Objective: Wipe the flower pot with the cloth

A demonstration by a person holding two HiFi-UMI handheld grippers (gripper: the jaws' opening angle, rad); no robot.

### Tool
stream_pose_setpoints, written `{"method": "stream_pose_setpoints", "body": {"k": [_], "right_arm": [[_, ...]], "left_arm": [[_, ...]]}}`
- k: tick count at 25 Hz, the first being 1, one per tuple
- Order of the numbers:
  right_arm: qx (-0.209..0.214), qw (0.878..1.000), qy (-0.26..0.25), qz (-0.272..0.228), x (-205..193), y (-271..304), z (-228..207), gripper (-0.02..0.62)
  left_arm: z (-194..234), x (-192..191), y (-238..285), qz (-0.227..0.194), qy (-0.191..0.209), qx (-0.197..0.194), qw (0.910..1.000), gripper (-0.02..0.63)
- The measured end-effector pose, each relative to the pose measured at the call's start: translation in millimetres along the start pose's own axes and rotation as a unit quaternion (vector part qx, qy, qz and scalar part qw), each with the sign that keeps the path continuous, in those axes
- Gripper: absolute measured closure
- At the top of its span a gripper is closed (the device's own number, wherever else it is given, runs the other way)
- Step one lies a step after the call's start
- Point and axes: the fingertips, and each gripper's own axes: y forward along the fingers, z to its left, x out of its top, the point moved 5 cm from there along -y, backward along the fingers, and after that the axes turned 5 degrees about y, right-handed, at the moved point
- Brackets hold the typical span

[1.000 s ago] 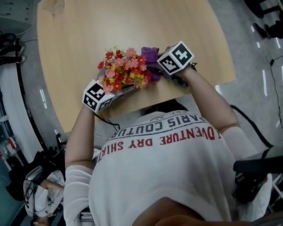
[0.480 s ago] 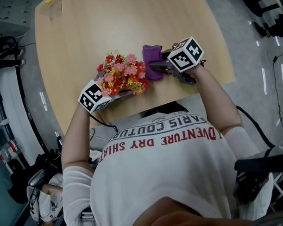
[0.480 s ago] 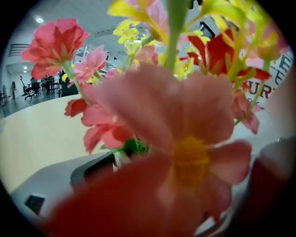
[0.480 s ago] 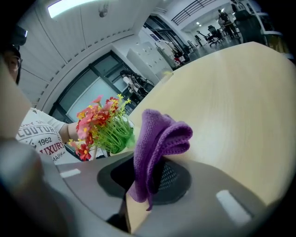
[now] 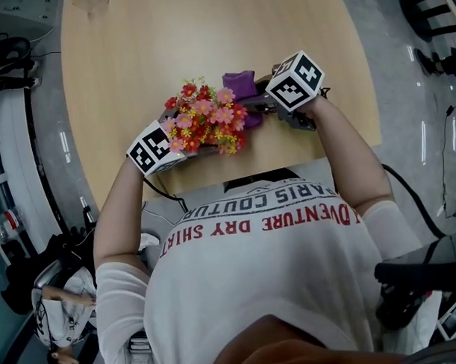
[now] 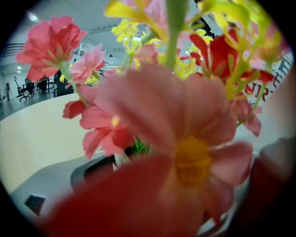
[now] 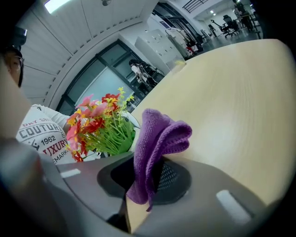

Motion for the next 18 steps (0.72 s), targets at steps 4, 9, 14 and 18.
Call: {"method": "stream_pose_setpoints", "body": {"k": [4,9,14,18], "right_arm": [[-0.018,1.000,0.012,0.015,-2.1,9.9,-14.8,0.532],[-0.047,0.998,0.024,0.023,-5.3,17.9,-26.6,0.532],[-0.050,0.998,0.041,0.010,-7.1,17.0,-31.9,0.532],[-0.059,0.997,0.054,-0.002,-8.5,15.5,-33.9,0.531]], "left_arm": [[1.5,-5.4,2.7,-0.019,0.003,-0.002,0.9998,0.143],[1.1,-5.5,2.3,-0.037,0.002,0.001,0.9993,0.143],[0.0,-8.4,2.3,-0.045,0.002,0.010,0.9989,0.143],[-0.5,-15.5,-9.2,-0.066,-0.017,0.030,0.9972,0.143]]}}
